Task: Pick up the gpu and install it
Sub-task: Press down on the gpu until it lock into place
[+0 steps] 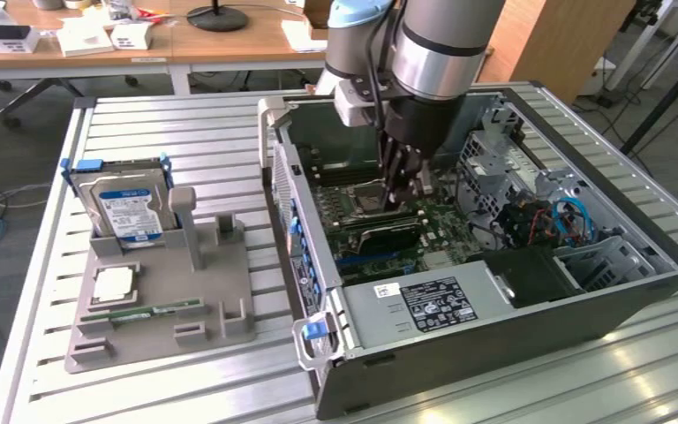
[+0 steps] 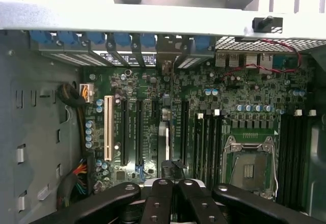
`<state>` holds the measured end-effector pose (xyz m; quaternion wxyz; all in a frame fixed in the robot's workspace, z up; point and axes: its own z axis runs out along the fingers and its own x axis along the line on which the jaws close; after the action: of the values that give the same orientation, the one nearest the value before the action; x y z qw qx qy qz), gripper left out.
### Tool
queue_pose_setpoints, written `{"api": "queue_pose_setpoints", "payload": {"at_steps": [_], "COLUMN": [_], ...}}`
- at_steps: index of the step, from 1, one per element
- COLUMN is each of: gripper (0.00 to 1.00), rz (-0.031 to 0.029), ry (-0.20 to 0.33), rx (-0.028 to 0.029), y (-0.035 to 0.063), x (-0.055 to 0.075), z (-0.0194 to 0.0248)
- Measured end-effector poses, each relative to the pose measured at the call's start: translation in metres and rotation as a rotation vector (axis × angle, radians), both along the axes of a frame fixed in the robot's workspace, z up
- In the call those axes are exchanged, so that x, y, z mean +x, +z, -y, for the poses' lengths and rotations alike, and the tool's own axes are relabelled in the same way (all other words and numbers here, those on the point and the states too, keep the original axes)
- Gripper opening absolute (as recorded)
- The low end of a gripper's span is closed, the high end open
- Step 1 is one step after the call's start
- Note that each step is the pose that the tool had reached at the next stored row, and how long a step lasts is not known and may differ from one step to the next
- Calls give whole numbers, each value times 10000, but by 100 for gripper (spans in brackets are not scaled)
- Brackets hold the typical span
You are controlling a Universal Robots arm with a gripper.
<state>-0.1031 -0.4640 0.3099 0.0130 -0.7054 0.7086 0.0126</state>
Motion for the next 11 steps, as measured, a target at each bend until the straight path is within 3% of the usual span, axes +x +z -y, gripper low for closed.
{"api": "queue_pose_setpoints", "payload": {"at_steps": [11], "gripper": [10], "rz": [1], "ry": [0], "rx": [1], "y": [-158], "x": [0], "z": [0]}}
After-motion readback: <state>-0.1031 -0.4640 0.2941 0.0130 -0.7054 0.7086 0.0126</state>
